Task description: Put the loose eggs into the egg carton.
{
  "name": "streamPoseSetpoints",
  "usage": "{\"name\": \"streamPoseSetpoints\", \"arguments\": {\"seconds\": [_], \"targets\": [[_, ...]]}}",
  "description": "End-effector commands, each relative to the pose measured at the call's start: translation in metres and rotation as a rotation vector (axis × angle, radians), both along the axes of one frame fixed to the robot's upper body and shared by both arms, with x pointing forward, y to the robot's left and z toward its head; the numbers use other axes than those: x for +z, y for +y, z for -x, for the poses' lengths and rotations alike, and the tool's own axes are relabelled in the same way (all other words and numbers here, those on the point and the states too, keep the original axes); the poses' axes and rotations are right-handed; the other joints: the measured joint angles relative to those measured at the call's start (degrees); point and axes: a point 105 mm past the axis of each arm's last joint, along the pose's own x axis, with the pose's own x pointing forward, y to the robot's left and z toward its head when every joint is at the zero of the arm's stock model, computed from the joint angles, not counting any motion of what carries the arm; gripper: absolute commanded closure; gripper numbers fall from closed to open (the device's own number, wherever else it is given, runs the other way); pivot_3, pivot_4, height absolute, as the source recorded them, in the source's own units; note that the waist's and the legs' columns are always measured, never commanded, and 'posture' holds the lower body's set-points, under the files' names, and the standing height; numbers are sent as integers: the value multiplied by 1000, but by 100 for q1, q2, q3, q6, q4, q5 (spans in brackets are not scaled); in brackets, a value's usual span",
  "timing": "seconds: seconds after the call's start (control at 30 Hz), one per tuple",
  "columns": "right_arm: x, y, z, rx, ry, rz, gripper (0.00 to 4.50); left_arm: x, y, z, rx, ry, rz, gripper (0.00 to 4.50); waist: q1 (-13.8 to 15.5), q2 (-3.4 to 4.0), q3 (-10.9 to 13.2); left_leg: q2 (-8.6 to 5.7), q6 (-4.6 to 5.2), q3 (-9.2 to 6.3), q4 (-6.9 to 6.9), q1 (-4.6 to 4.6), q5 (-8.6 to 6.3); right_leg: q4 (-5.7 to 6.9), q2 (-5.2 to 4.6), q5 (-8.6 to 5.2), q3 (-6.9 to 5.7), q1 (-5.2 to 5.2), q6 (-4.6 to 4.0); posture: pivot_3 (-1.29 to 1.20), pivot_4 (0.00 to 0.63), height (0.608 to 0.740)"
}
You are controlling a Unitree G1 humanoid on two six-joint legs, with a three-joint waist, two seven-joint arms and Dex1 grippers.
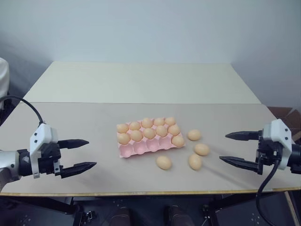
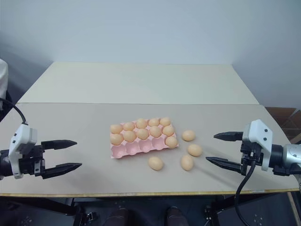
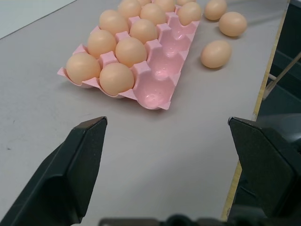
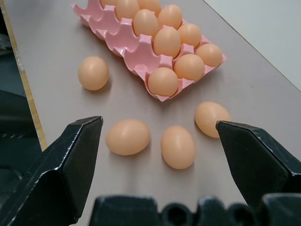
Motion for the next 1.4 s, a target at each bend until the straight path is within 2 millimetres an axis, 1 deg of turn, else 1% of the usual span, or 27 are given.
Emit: {"name": "streamPoseSetpoints", "arguments": {"seconds": [0.03, 0.23, 0.4, 0.67, 0.77, 0.87, 0.97, 1.07, 1.17, 1.23, 1.33, 1.4], "targets": [[9, 0, 0, 2, -54, 9, 22, 7, 1, -3, 0, -40, -11, 0, 0, 0, 0, 0, 0, 0, 0, 0, 0, 0, 0, 0, 0, 0, 0, 0, 150, 740], [10, 0, -2, -4, -59, 9, 22, 12, 1, -3, -4, -60, 8, 0, -3, 0, 0, 0, 1, 0, 0, 1, 0, 2, 1, 0, 0, 0, 0, 0, 150, 740], [11, 2, -3, -5, -64, 7, 22, 12, 1, -4, -6, -61, 7, 0, 0, 0, 0, 0, 3, 0, 0, 1, 2, 2, 1, 0, 0, 0, 0, 0, 150, 740], [14, 3, -8, -21, -83, -3, 22, 15, -4, -12, -37, -89, 11, 0, 0, 0, 0, 0, 5, 1, 0, 2, 3, 4, 2, 0, 0, 2, 0, 0, 150, 740], [19, 4, -10, -17, -100, -5, 22, 15, -6, -13, -48, -78, 34, 0, -5, 0, 0, 0, 42, 1, 0, 2, 25, 4, 1, 0, 1, 3, 0, 0, 150, 740], [21, 1, -11, -22, -90, 19, 22, 10, -5, -14, -47, -71, 18, 0, -7, 0, 0, 1, 44, 2, 0, 2, 26, 4, 2, 0, 2, 2, -1, 0, 150, 740], [22, 1, -8, -9, -80, 35, 22, 12, -7, -17, -51, -82, 25, 0, 0, 0, 0, 1, 45, 2, 0, 1, 27, 4, 2, 0, 2, 1, -1, 0, 150, 740], [17, 5, -8, 6, -76, 67, 22, 15, -11, -20, -65, -92, 34, 0, 6, 0, 0, 0, 45, 2, 0, 1, 27, 4, 1, 0, 1, 3, -1, 0, 150, 740], [5, 11, -19, -1, -84, 132, 22, 13, -16, -22, -84, -92, 37, 0, -8, 0, 0, 0, 44, 2, 1, 5, 27, 4, 0, 0, 1, 5, 0, 0, 150, 740], [1, 14, -22, 6, -79, 147, 22, 13, -18, -23, -90, -96, 35, 0, -20, 0, 0, 1, 44, 5, 1, 4, 27, 6, 0, 1, 3, 2, 0, 0, 150, 740], [3, 30, -11, 90, -74, 128, 22, 14, -20, -25, -92, -105, 40, 0, -8, 0, 0, 2, 45, 5, 0, -1, 27, 8, 4, 0, 3, -5, -2, 0, 150, 740], [3, 35, -9, 118, -80, 128, 22, 14, -21, -25, -93, -105, 39, 0, -5, 0, 0, 3, 46, 4, 0, -4, 27, 8, 7, -1, 3, -6, -2, 0, 150, 740]]}}
